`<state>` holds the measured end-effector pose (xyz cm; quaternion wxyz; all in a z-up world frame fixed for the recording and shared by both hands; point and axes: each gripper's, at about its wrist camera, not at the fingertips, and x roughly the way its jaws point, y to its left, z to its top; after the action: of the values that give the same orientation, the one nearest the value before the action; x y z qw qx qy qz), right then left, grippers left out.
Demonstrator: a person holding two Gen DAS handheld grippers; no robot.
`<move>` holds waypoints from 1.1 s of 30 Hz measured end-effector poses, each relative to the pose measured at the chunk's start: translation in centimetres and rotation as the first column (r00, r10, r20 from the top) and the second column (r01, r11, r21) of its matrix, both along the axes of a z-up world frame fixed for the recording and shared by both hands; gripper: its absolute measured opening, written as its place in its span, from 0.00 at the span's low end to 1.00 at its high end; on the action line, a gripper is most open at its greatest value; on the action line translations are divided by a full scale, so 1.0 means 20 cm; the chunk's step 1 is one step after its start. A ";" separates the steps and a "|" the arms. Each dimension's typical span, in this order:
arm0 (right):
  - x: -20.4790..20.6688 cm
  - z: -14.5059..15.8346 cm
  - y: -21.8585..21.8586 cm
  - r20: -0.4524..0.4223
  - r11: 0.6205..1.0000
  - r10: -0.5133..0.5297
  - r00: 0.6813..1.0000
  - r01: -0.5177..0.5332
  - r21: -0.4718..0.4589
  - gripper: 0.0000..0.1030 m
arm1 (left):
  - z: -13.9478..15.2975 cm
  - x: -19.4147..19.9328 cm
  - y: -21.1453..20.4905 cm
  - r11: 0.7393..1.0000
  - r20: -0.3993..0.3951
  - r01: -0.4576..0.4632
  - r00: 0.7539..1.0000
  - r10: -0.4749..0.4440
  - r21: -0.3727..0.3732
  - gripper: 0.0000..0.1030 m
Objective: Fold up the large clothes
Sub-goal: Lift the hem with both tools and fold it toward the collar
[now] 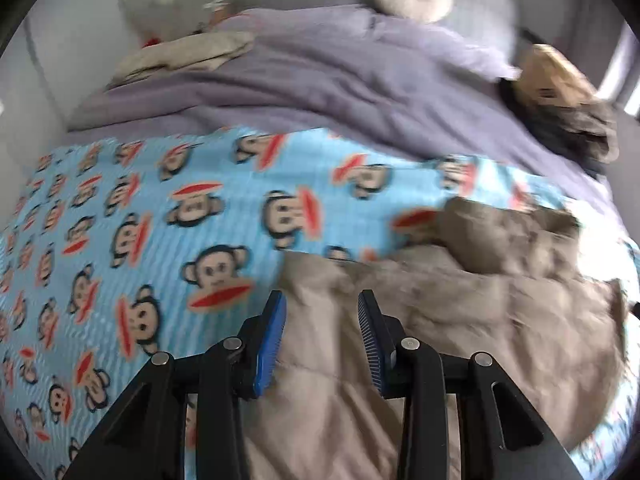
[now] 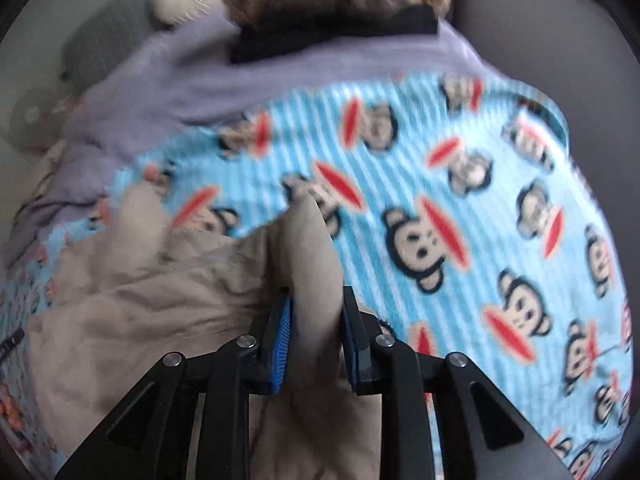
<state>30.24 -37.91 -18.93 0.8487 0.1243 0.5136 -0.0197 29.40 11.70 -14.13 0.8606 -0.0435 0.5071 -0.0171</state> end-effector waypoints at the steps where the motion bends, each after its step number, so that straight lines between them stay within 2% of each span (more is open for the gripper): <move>1: -0.01 0.02 0.04 0.016 0.998 0.050 0.999 -0.051 0.032 0.25 | 0.01 -0.01 -0.03 0.999 0.001 0.027 1.000 -0.027 -0.027 0.38; 3: -0.03 0.02 0.16 0.020 0.982 0.161 0.987 -0.163 0.093 0.25 | -0.02 -0.02 -0.11 0.993 -0.018 0.075 0.997 -0.077 -0.089 0.38; 5: 0.00 -0.04 0.30 0.002 0.955 0.255 0.967 -0.252 0.154 0.25 | -0.09 0.01 -0.21 0.991 -0.031 0.092 0.995 -0.095 -0.095 0.38; 7: 0.05 -0.14 0.42 -0.024 0.941 0.302 0.953 -0.293 0.169 0.25 | -0.21 0.05 -0.32 0.996 -0.036 0.093 0.995 -0.093 -0.011 0.38; 8: 0.09 -0.19 0.46 -0.041 0.941 0.310 0.950 -0.300 0.157 0.25 | -0.28 0.08 -0.35 0.996 -0.048 0.073 0.996 -0.070 0.054 0.38; 9: 0.11 -0.24 0.47 -0.054 0.946 0.306 0.950 -0.298 0.124 0.24 | -0.33 0.10 -0.35 0.996 -0.056 0.049 0.997 -0.045 0.081 0.38; 10: 0.12 -0.26 0.47 -0.059 0.953 0.296 0.953 -0.290 0.088 0.21 | -0.38 0.12 -0.32 0.997 -0.053 0.020 0.998 -0.016 0.076 0.38; 13: 0.16 -0.32 0.36 -0.050 0.971 0.238 0.970 -0.238 0.005 0.21 | -0.48 0.17 -0.20 0.997 -0.063 -0.075 0.995 0.075 -0.005 0.38; 15: 0.17 -0.34 0.23 -0.048 0.982 0.164 0.985 -0.168 -0.083 0.21 | -0.49 0.19 -0.19 0.997 -0.046 -0.075 0.996 0.076 0.031 0.38; 16: 0.16 -0.35 0.17 -0.050 0.987 0.127 0.991 -0.131 -0.092 0.21 | -0.51 0.21 -0.19 0.996 -0.040 -0.069 0.997 0.071 0.052 0.38; 19: 0.17 -0.46 -0.05 -0.083 1.000 -0.018 0.996 0.018 -0.002 0.20 | -0.57 0.26 -0.17 0.995 -0.054 -0.084 0.995 0.086 0.048 0.38; 21: 0.18 -0.53 -0.11 -0.100 0.997 -0.066 0.993 0.070 0.045 0.20 | -0.60 0.29 -0.17 0.994 -0.054 -0.090 0.994 0.093 0.057 0.38; 25: 0.24 -0.61 -0.08 -0.093 0.998 -0.064 0.994 0.065 0.008 0.20 | -0.64 0.35 -0.19 0.992 -0.052 -0.098 0.993 0.102 0.083 0.38; 28: 0.27 -0.62 -0.07 -0.101 0.998 -0.064 0.993 0.064 0.002 0.21 | -0.65 0.39 -0.18 0.992 -0.079 -0.097 0.991 0.104 0.086 0.38; 30: 0.28 -0.59 -0.07 -0.115 0.998 -0.062 0.991 0.062 -0.006 0.21 | -0.61 0.41 -0.15 0.991 -0.098 -0.109 0.988 0.116 0.077 0.38; 33: 0.29 -0.52 -0.08 -0.128 0.997 -0.077 0.989 0.077 -0.005 0.24 | -0.49 0.38 -0.06 0.988 -0.080 -0.144 0.986 0.148 0.059 0.38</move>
<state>36.08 -39.49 -29.25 0.8127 0.1427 0.5616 -0.0604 36.96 10.40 -23.93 0.8382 -0.0583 0.5388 0.0614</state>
